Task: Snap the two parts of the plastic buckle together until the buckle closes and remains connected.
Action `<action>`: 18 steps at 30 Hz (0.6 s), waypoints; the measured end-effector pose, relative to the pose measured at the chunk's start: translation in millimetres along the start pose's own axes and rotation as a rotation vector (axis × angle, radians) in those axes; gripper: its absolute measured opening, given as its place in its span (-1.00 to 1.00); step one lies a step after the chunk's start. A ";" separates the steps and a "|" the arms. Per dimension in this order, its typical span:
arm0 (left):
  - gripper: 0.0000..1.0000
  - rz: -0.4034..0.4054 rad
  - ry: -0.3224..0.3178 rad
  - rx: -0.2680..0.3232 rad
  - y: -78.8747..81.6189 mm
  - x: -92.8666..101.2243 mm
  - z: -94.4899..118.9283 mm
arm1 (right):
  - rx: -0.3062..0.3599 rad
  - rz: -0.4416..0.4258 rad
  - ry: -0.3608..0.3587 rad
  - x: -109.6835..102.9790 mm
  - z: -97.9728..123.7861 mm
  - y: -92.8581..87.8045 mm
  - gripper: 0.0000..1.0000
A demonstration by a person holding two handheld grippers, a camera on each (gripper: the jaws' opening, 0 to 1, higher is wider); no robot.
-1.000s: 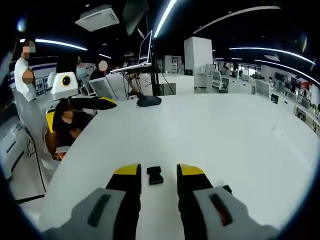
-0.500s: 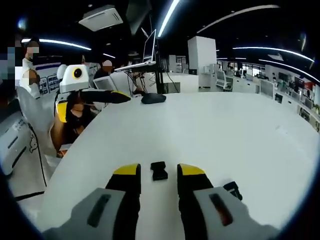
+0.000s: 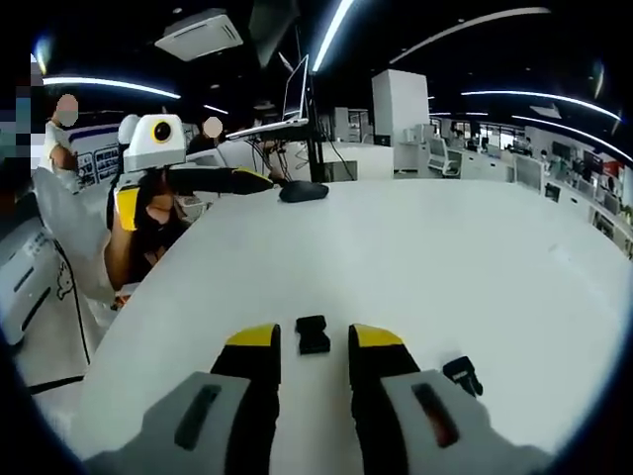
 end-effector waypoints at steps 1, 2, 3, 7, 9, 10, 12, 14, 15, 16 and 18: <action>0.76 0.003 0.000 0.000 0.6 -0.9 -0.4 | -0.001 0.002 0.004 -0.3 -0.2 -0.5 -0.50; 0.76 0.005 0.001 0.001 1.0 -1.6 -0.8 | -0.001 0.005 0.002 -0.1 -0.2 -0.9 -0.52; 0.76 0.006 0.002 0.002 1.5 -2.5 -1.1 | 0.001 0.008 -0.002 -0.2 -0.1 -1.2 -0.54; 0.76 0.012 0.009 0.003 3.1 -6.1 -1.8 | -0.006 0.024 -0.005 0.0 -0.2 -3.3 -0.57; 0.76 0.014 0.012 0.000 3.0 -7.4 -2.0 | -0.016 0.035 -0.005 -0.8 -1.0 -4.7 -0.57; 0.76 0.014 0.013 -0.002 2.9 -7.6 -2.0 | -0.018 0.042 -0.006 -1.2 -1.2 -4.9 -0.57; 0.76 0.012 0.015 -0.004 3.0 -8.6 -2.1 | -0.022 0.053 -0.006 -1.8 -1.3 -4.9 -0.57; 0.76 0.014 0.017 -0.005 3.5 -9.9 -2.6 | -0.024 0.058 -0.007 -1.8 -1.5 -4.7 -0.57; 0.76 0.015 0.017 -0.005 3.8 -10.6 -3.0 | -0.024 0.059 -0.006 -2.1 -1.7 -4.6 -0.57; 0.76 0.015 0.017 -0.005 3.9 -10.8 -3.2 | -0.024 0.060 -0.006 -2.2 -1.8 -4.6 -0.58; 0.76 0.016 0.017 -0.006 4.8 -12.7 -4.9 | -0.026 0.064 -0.008 -2.1 -2.1 -4.6 -0.59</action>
Point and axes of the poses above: the point that each gripper's makers call its tool centre point, and the gripper's own axes: z roughly backward along the fingers, x roughly to its right, y roughly out of its top, the point moved 4 cm from there along z, roughly backward along the fingers, and after that the axes turned 4 degrees about -x, right-handed, at the moved point
